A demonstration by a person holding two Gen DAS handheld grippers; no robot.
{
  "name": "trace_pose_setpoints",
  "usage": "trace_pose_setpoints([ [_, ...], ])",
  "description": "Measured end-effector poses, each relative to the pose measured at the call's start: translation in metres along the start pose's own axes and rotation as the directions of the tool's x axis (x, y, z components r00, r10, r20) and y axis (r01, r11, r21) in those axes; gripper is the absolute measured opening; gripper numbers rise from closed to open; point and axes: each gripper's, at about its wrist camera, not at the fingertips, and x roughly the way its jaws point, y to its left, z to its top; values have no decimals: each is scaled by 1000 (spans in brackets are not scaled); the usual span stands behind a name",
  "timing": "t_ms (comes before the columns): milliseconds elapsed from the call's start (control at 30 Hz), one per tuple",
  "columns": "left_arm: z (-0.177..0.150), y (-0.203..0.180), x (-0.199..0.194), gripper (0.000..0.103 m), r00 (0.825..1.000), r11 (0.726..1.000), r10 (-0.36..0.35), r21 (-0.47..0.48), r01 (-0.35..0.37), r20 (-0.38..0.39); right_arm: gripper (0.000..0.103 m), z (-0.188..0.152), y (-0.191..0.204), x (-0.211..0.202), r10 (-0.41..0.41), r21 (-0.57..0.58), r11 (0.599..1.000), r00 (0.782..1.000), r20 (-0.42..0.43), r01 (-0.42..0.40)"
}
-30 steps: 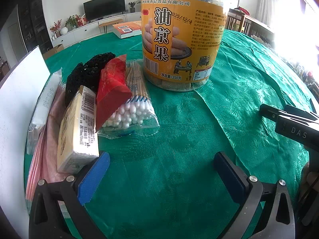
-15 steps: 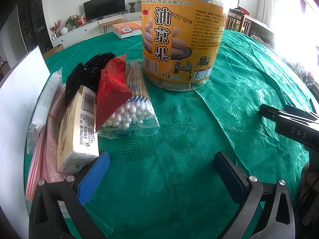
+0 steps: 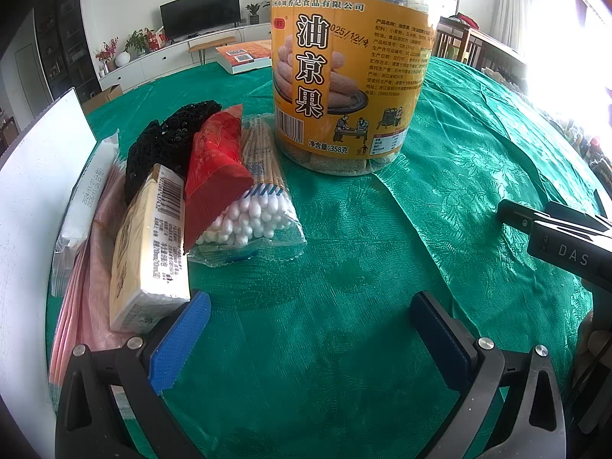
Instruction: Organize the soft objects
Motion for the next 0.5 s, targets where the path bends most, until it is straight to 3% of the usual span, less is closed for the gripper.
trace_pose_setpoints([
  [500,0,0,0,103,1000,1000,0,0,0,-1,88,0,0,0,0,0,1000,1000,0,0],
])
